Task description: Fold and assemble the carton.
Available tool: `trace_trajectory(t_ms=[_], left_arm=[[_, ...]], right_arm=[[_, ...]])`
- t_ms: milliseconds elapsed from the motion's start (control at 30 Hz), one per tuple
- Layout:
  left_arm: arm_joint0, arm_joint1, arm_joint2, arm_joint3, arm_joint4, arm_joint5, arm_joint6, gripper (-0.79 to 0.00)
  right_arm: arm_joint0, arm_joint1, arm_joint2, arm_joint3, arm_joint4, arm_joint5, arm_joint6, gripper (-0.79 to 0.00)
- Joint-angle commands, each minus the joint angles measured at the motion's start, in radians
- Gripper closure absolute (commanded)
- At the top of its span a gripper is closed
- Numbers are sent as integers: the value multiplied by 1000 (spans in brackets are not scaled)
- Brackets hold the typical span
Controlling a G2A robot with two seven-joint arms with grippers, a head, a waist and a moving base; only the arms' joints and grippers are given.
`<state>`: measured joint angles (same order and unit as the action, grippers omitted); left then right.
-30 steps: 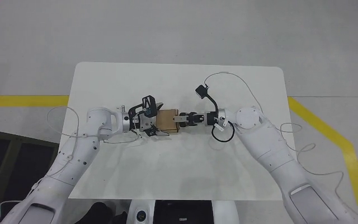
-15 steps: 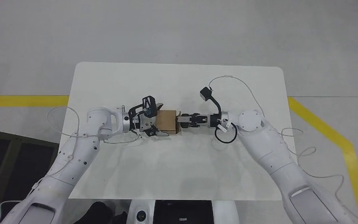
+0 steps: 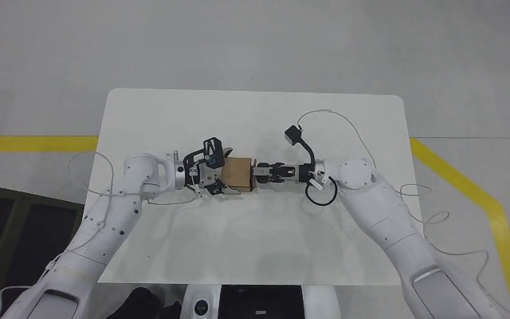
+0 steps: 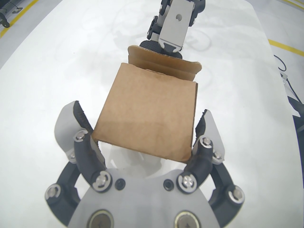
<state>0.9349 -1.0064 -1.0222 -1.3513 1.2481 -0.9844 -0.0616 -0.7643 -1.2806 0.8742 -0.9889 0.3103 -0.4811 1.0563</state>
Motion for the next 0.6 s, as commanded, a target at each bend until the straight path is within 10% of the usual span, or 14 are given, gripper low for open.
trace_trajectory(t_ms=[0, 567], left_arm=[[1, 0, 0, 0, 0, 0, 2, -785], [1, 0, -5, 1, 3, -3, 3, -785]], right_arm=[[0, -1, 0, 1, 2, 0, 2, -268], [25, 4, 0, -4, -86, 43, 35, -243]])
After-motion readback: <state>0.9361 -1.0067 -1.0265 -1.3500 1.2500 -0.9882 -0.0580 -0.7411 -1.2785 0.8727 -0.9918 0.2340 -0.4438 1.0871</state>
